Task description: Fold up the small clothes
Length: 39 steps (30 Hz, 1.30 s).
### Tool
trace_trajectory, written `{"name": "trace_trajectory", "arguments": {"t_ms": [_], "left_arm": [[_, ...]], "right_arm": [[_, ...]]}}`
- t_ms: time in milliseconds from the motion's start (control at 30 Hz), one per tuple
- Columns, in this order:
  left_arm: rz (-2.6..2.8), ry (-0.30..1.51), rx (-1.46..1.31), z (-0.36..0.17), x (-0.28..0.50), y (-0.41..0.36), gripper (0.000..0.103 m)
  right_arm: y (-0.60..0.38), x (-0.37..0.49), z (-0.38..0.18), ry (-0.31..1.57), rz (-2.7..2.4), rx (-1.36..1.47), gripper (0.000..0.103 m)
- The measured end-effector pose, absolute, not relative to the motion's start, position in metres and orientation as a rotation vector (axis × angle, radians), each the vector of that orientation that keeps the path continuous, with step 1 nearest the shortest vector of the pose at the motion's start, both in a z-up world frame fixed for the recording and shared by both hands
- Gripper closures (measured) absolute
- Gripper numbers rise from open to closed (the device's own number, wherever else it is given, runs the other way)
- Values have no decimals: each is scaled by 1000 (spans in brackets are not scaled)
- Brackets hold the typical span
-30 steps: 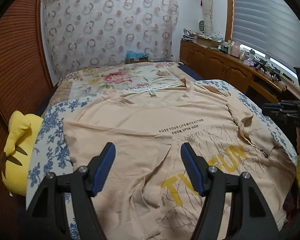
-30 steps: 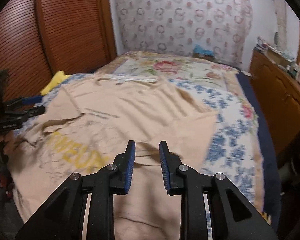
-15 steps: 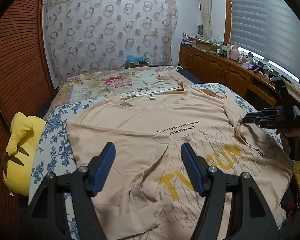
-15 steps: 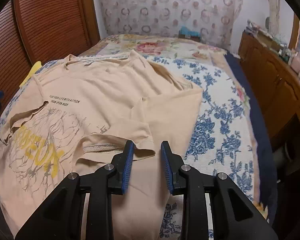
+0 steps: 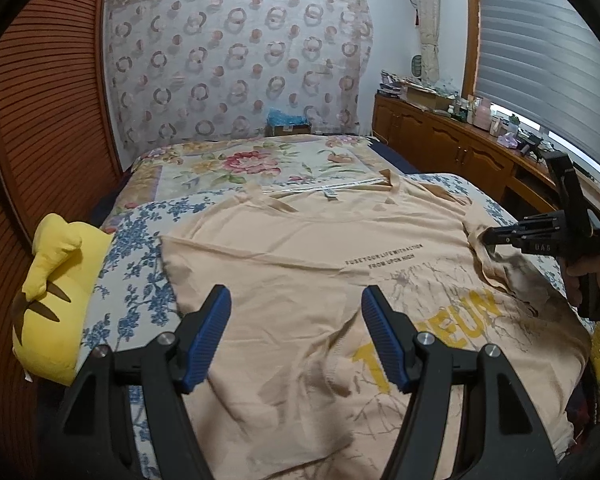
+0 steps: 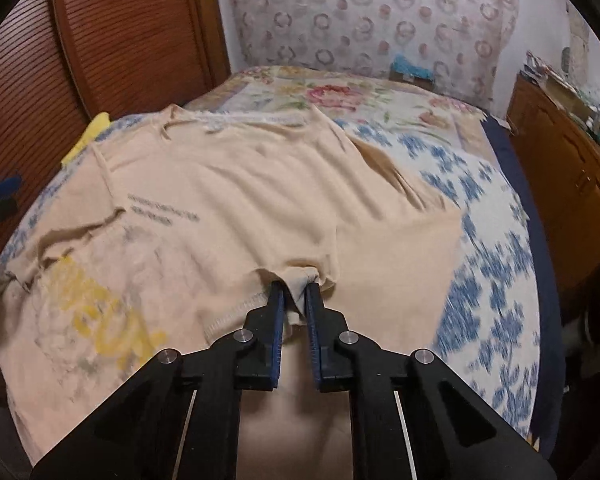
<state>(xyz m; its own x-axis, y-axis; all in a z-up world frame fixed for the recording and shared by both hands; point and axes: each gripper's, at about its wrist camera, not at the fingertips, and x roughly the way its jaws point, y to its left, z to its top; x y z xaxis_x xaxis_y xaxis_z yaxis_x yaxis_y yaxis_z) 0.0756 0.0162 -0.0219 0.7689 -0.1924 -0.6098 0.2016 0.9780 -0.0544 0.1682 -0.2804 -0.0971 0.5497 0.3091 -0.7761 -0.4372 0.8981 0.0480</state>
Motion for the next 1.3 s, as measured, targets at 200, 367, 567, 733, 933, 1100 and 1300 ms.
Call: {"name": "trace_trajectory", "arguments": {"t_ms": [200, 367, 567, 733, 933, 1100, 1300], "left_arm": [[-177, 672, 7, -27, 84, 34, 36], [-159, 683, -8, -35, 94, 52, 36], [-131, 714, -33, -45, 115, 77, 36], [-101, 747, -55, -56, 136, 97, 36], [-71, 785, -50, -68, 163, 108, 36], [-61, 803, -26, -74, 179, 109, 36], [-65, 824, 13, -80, 198, 104, 36]], "right_arm": [[-247, 184, -90, 866, 498, -159, 81], [-251, 185, -84, 841, 484, -150, 74], [-293, 188, -88, 843, 377, -140, 69], [-326, 194, -99, 859, 275, -157, 58], [-351, 201, -112, 889, 224, -136, 57], [-354, 204, -117, 897, 225, -109, 57], [-357, 212, -118, 901, 219, -89, 57]]}}
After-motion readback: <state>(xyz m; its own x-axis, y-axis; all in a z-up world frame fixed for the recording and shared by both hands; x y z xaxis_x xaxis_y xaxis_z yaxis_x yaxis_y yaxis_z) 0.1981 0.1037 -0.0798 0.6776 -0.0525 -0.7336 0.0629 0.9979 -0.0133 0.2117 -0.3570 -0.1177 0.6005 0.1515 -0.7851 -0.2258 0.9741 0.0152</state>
